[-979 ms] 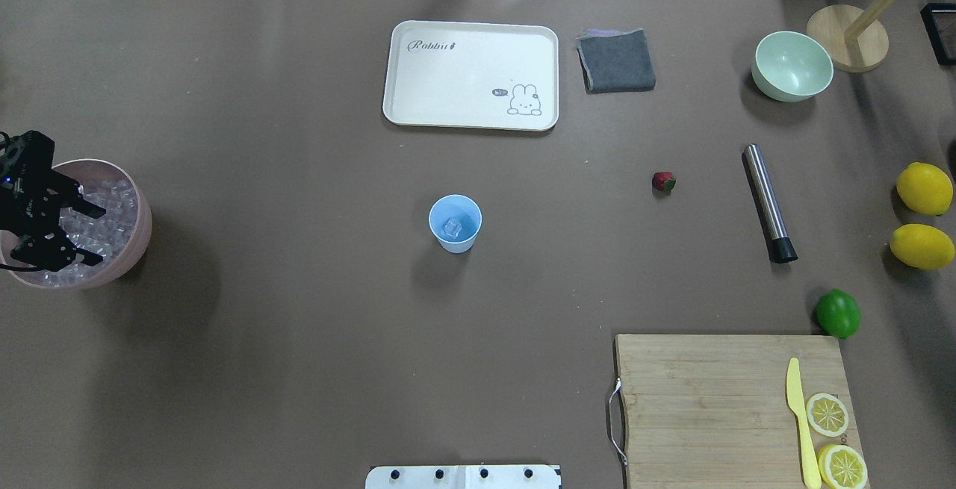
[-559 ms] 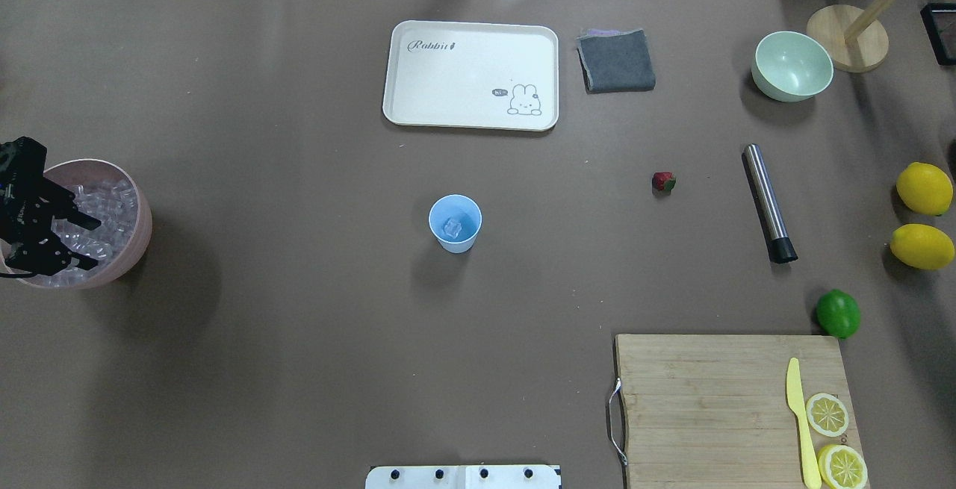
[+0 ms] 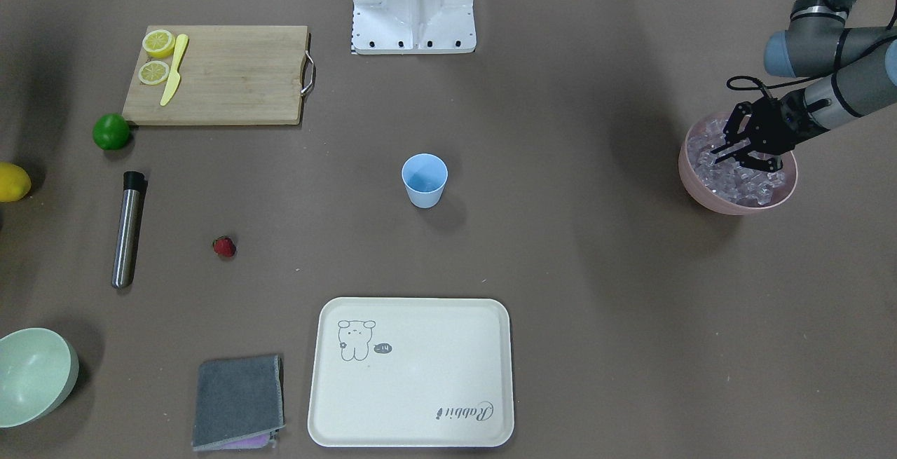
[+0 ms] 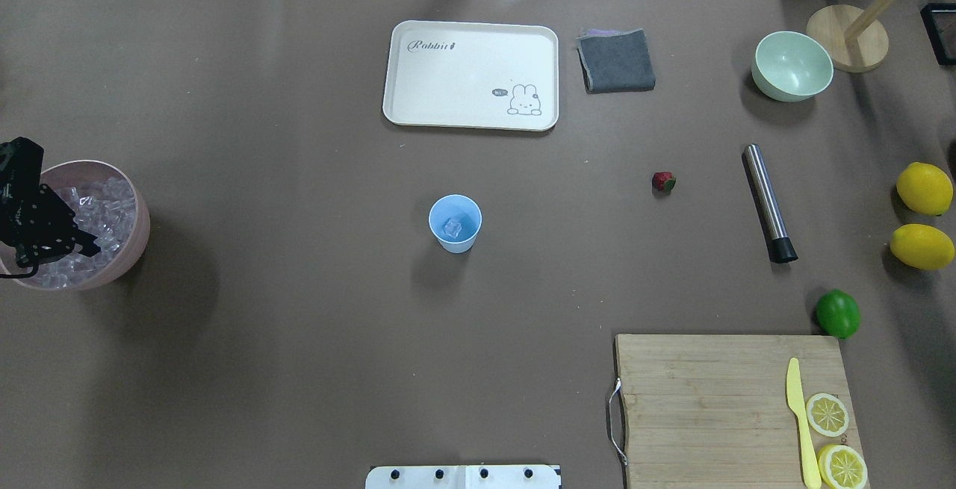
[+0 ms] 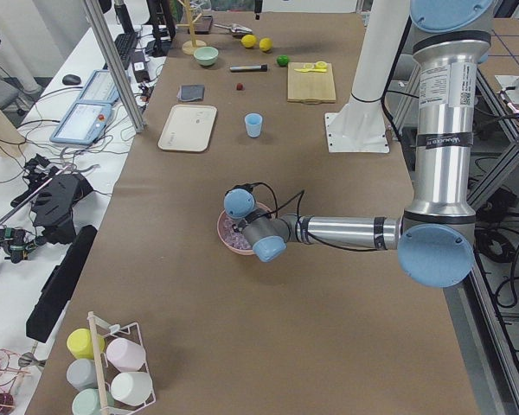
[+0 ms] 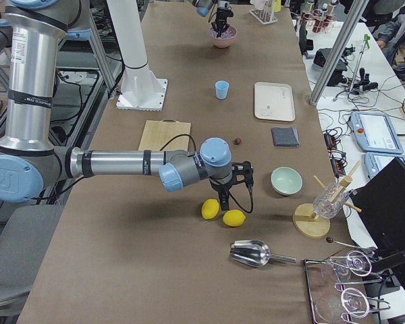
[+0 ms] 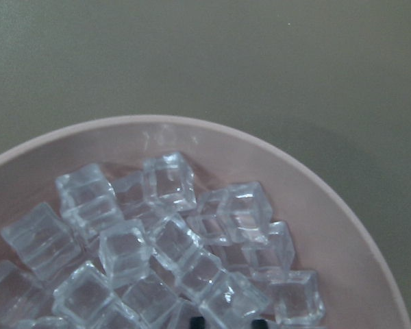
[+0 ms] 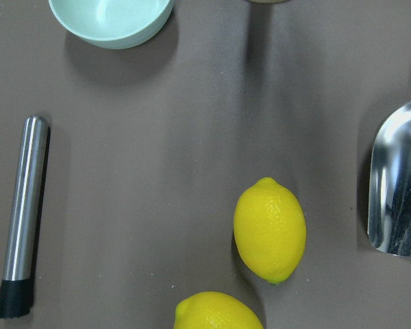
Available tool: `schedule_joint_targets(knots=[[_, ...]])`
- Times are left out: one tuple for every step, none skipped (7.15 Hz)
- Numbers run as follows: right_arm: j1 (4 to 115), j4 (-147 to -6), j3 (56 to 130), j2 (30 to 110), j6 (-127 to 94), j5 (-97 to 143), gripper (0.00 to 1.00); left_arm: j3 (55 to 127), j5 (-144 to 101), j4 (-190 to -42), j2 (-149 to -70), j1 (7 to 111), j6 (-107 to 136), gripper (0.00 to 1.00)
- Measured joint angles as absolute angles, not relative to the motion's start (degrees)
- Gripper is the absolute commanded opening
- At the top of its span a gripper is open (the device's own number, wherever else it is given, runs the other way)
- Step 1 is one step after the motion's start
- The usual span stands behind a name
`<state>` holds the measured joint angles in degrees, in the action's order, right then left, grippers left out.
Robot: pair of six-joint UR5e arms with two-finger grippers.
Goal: Mash ice and strawberries in cup
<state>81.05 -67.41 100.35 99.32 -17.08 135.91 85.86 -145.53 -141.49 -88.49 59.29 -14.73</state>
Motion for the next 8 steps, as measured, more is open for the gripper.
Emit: schedule_joint_targets(knots=[[81.09, -67.43, 100.47, 99.32, -17.06, 135.89, 1.00, 85.80, -145.82, -141.26, -88.68, 59.82, -14.67, 0.00], [81.09, -67.45, 100.51, 99.30, -17.07, 135.86, 1.00, 85.78, -146.93, -140.40, -89.12, 60.90, -14.65, 0.00], [81.07, -67.45, 100.53, 99.27, -17.11, 135.84, 1.00, 85.85, -148.40, -138.93, -89.84, 62.26, -14.64, 0.46], [81.07, -67.48, 100.57, 99.24, -17.13, 135.86, 1.00, 85.74, -149.34, -137.74, -90.94, 62.98, -14.59, 0.80], [81.07, -67.49, 100.59, 99.24, -17.14, 135.89, 1.00, 85.41, -149.51, -137.01, -92.09, 63.15, -14.54, 0.90], [81.06, -67.50, 100.58, 99.23, -17.14, 135.93, 1.00, 85.20, -149.31, -136.65, -92.71, 63.14, -14.53, 0.96], [81.05, -67.50, 100.56, 99.23, -17.14, 135.96, 1.00, 85.15, -148.65, -136.54, -92.78, 63.12, -14.56, 0.96], [81.04, -67.50, 100.55, 99.23, -17.14, 135.98, 1.00, 85.17, -147.73, -136.52, -92.67, 63.02, -14.58, 0.96]])
